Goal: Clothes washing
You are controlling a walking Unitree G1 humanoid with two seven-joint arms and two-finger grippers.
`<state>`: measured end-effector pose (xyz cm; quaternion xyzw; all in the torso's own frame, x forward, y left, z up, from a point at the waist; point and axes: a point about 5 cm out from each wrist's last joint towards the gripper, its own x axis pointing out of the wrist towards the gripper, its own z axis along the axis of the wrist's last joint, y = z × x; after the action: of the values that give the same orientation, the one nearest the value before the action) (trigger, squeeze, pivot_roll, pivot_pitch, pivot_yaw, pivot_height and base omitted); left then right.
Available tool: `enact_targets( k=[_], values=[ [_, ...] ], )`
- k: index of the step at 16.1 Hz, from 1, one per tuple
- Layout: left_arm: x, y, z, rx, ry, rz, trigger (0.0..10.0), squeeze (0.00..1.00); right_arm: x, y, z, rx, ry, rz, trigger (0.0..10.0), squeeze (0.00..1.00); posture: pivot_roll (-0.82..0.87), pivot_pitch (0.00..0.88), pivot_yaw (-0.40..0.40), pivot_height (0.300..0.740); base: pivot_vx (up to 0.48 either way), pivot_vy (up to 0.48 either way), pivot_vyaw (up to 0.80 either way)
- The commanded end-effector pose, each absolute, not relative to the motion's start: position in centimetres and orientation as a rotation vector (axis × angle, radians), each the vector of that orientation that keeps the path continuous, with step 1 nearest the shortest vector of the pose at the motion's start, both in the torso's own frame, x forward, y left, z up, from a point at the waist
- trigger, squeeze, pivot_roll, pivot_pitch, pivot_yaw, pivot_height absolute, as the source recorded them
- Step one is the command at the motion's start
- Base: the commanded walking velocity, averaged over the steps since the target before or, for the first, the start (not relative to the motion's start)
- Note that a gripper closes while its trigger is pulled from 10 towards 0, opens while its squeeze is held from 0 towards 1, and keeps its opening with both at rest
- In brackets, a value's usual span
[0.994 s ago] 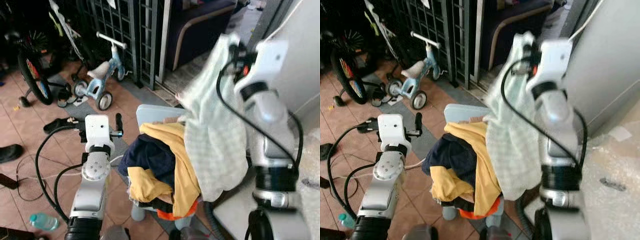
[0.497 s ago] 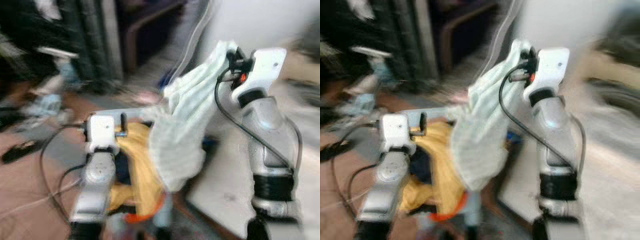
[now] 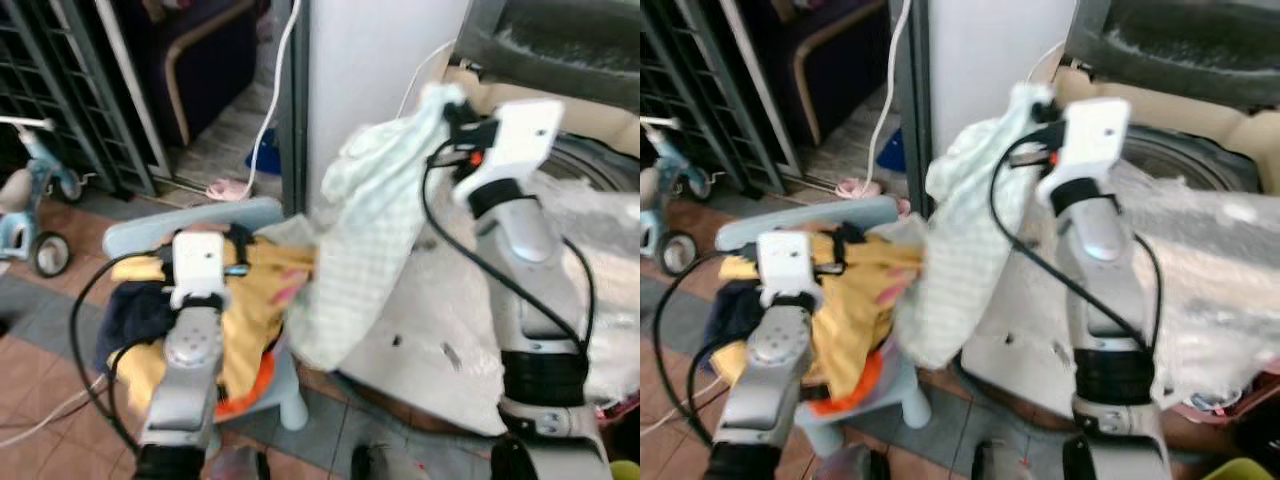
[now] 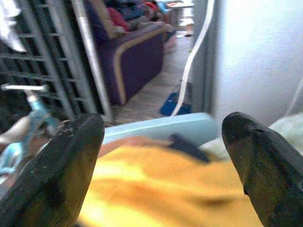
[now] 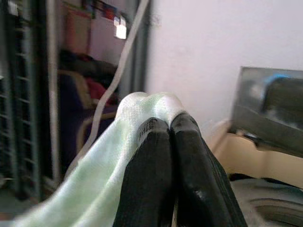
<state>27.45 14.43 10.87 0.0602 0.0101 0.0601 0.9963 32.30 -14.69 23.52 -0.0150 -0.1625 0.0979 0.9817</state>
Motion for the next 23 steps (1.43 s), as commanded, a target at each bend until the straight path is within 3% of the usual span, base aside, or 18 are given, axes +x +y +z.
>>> enact_targets(
  k=[1,9,16,23],
  values=[
    [27.5,14.3,11.1,0.118,0.015,0.114,10.0,0.0,32.0,-14.7,24.7,-0.04,-0.379,0.208,10.0,0.0,-0.02,0.0,0.001,0.74,0.0,0.0,0.0],
    [27.4,14.1,11.2,0.06,0.008,0.057,10.0,0.0,32.0,-15.0,24.6,-0.054,-0.375,0.193,10.0,0.0,-0.03,0.0,0.003,0.74,0.0,0.0,0.0],
    [27.4,13.8,11.2,0.033,0.0,0.018,10.0,0.0,32.4,-16.0,25.8,-0.109,-0.428,0.145,10.0,0.0,-0.04,0.0,0.003,0.74,0.347,0.0,-0.8],
    [27.3,14.1,11.2,0.038,0.004,0.052,10.0,0.0,32.7,-15.4,25.4,-0.152,-0.406,0.25,10.0,0.0,-0.04,0.004,-0.002,0.74,0.095,0.0,0.0]
  ],
)
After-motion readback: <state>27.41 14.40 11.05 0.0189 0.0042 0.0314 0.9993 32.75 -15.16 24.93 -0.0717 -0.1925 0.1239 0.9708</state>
